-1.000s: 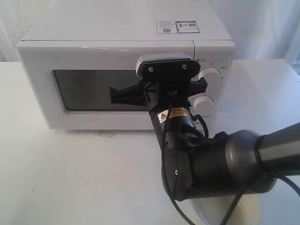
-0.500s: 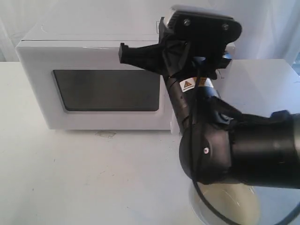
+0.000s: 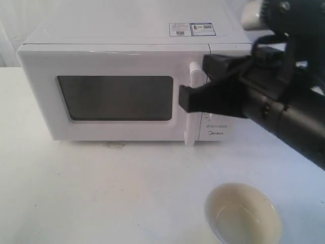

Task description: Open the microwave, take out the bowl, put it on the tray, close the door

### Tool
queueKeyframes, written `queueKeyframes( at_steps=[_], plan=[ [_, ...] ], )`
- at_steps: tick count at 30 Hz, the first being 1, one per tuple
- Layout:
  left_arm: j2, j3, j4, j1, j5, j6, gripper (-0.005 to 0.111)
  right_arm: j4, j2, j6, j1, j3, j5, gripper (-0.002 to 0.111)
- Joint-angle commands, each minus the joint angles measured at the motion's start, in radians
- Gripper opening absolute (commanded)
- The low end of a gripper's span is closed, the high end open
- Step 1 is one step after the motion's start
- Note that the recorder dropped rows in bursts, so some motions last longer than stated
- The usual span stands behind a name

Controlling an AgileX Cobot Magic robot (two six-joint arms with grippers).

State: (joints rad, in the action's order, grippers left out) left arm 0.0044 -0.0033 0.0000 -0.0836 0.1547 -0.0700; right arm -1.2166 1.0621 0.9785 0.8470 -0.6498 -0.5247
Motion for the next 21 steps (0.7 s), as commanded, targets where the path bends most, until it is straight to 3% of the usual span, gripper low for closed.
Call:
queueKeyframes(
  at_steps=[1, 5, 12, 21],
  plan=[
    [-0.004, 0.003, 0.006, 0.002, 0.003, 0.000, 0.000, 0.001, -0.150, 0.011, -0.071, 0.147, 0.077, 0.000],
    [-0.004, 0.003, 0.006, 0.002, 0.003, 0.000, 0.000, 0.047, -0.354, 0.011, -0.215, 0.283, 0.239, 0.000],
    [-0.004, 0.003, 0.006, 0.002, 0.003, 0.000, 0.000, 0.047, -0.746, 0.011, -0.475, 0.488, 0.313, 0.000],
    [-0.004, 0.003, 0.006, 0.002, 0.003, 0.000, 0.000, 0.047, -1.025, -0.040, -0.626, 0.620, 0.319, 0.000]
  ],
)
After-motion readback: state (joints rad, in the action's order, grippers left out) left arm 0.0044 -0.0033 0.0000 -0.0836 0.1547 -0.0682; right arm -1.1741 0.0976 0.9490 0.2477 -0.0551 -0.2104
